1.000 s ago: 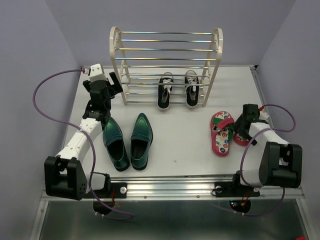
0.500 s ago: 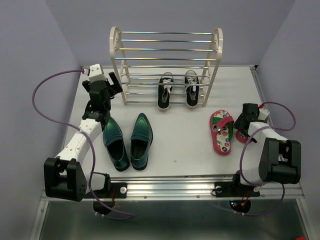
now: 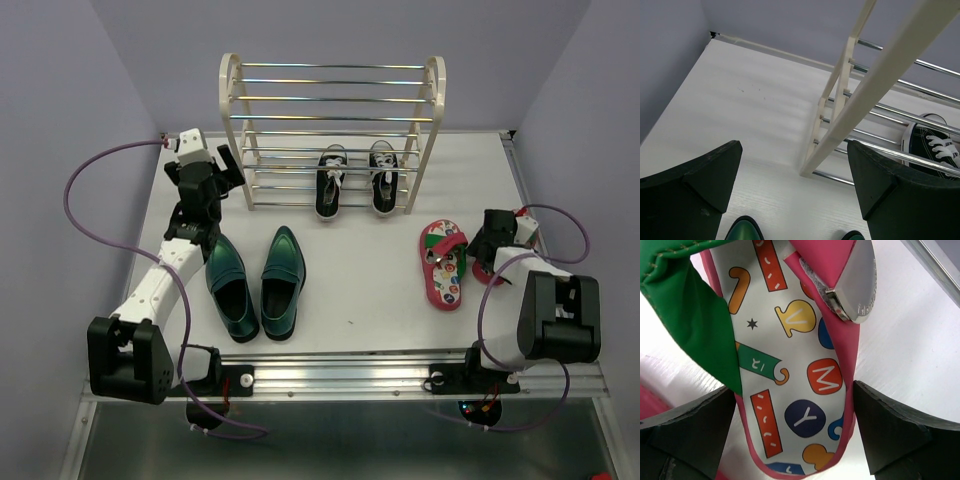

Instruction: Place and organize the shoes onto the shoe shelf

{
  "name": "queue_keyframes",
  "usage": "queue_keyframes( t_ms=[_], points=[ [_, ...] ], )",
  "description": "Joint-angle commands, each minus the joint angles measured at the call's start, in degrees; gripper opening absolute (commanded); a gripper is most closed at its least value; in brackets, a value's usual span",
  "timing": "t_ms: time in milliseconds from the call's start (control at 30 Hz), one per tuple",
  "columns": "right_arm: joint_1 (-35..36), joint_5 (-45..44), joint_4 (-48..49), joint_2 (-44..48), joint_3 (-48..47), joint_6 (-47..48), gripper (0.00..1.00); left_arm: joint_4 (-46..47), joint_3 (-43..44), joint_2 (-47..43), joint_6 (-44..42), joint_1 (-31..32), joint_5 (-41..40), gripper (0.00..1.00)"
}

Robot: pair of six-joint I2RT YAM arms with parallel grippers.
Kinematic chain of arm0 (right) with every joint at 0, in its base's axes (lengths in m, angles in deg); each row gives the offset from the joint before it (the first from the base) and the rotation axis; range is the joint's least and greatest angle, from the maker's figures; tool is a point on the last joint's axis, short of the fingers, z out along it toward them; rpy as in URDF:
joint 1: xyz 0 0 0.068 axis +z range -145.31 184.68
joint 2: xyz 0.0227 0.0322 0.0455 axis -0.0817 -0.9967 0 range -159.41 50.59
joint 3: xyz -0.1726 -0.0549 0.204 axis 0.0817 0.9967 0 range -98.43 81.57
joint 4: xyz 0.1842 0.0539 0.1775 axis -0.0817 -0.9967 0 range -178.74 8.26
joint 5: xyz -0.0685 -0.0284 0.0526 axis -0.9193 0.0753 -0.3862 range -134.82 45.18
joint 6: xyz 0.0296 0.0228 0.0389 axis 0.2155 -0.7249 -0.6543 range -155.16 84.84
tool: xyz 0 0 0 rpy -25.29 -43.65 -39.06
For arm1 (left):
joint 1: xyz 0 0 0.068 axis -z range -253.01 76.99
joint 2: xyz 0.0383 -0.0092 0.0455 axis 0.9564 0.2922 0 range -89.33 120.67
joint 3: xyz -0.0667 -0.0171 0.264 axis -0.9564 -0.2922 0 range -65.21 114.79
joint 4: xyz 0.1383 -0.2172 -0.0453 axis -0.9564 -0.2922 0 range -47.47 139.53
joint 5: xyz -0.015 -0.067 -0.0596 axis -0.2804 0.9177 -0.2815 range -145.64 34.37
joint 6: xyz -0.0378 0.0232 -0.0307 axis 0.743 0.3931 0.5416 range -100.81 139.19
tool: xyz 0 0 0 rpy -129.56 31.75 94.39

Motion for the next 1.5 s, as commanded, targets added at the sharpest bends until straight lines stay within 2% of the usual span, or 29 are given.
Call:
queue_keyframes(
  t_ms=[0,233,300,367,400,467,500,567,833,1067,1133,1367,1467],
  points=[
    [-0.17,0.58,7.70,-4.06,0.08,-0.44,1.00,2.89,-1.03,-2.93,-0.22,0.24,-0.94,0.99],
    [-0.17,2.26,10.78,-7.76,-0.36,-1.23,1.00,3.07,-1.47,-3.55,-0.31,0.24,-0.94,0.99],
    [-0.17,1.81,10.78,-7.50,0.17,-1.40,0.95,3.16,-1.47,-3.72,-0.39,0.24,-0.76,0.99],
    [-0.17,1.81,10.95,-6.36,0.61,-1.14,0.73,3.24,-1.47,-3.72,-0.31,0.24,-0.41,0.99],
    [-0.17,1.55,11.65,-5.05,1.39,-0.53,0.50,3.24,-1.47,-3.72,-0.22,0.24,-0.32,0.99],
    [-0.17,0.85,11.92,-3.64,2.01,-0.09,0.30,3.24,-1.56,-3.63,-0.31,0.24,-0.23,0.99],
    [-0.17,1.11,11.92,-2.85,2.19,0.35,0.14,3.33,-1.47,-3.63,-0.22,0.24,-0.15,0.99],
    [-0.17,3.20,12.44,0.93,2.63,1.75,0.01,3.24,-1.38,-3.81,-0.13,0.24,0.12,0.99],
    [-0.17,8.58,11.39,16.13,2.19,7.38,0.01,3.77,-1.65,-4.16,0.05,0.24,0.47,0.99],
    [1.42,10.08,8.58,23.08,-1.15,8.09,0.01,3.51,-0.86,-3.37,0.75,0.24,1.61,0.99],
    [2.03,10.25,4.38,24.83,-3.24,8.09,0.01,3.24,-0.59,-3.72,0.75,0.24,1.70,0.99],
    [5.45,17.79,-5.12,31.51,-12.55,9.66,0.01,2.98,-0.77,-6.35,0.84,0.24,2.05,0.99],
    [5.46,25.79,-7.68,32.84,-17.04,10.81,0.01,2.89,-0.68,-7.32,0.84,0.24,2.49,0.99]
  ],
)
